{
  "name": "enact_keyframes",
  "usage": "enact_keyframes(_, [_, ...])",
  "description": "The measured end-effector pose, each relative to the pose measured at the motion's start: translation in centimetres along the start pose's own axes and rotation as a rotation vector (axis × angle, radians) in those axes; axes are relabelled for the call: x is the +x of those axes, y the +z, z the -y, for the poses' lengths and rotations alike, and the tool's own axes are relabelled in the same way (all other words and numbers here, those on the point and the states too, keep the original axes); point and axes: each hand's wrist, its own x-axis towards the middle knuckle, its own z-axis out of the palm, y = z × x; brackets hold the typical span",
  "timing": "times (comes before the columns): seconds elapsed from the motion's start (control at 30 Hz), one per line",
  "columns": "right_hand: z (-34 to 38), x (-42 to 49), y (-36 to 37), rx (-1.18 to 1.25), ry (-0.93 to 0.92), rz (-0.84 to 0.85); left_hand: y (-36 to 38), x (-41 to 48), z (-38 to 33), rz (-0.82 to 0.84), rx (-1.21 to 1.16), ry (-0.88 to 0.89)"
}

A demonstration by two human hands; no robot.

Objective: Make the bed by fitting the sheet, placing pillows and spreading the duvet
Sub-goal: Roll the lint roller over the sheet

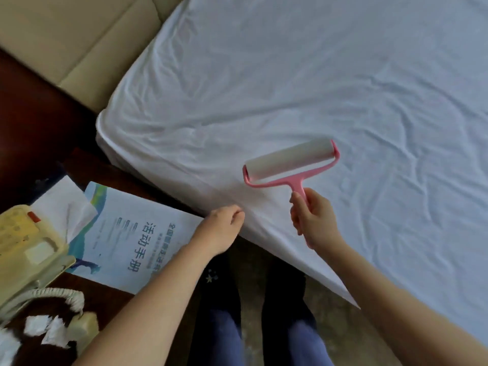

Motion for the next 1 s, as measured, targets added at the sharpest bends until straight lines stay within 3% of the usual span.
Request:
enact_keyframes(0.5, [-8.2,5.4,-24.1,0.286,0.143,-0.315,11.7,12.3,-23.4,-0.037,0.401,0.183])
enact_keyframes(1.0, [-10.9,14.4,-34.3,0.496,0.253,-0.433,13.3,22.6,-34.3,-0.076,0.630,0.129])
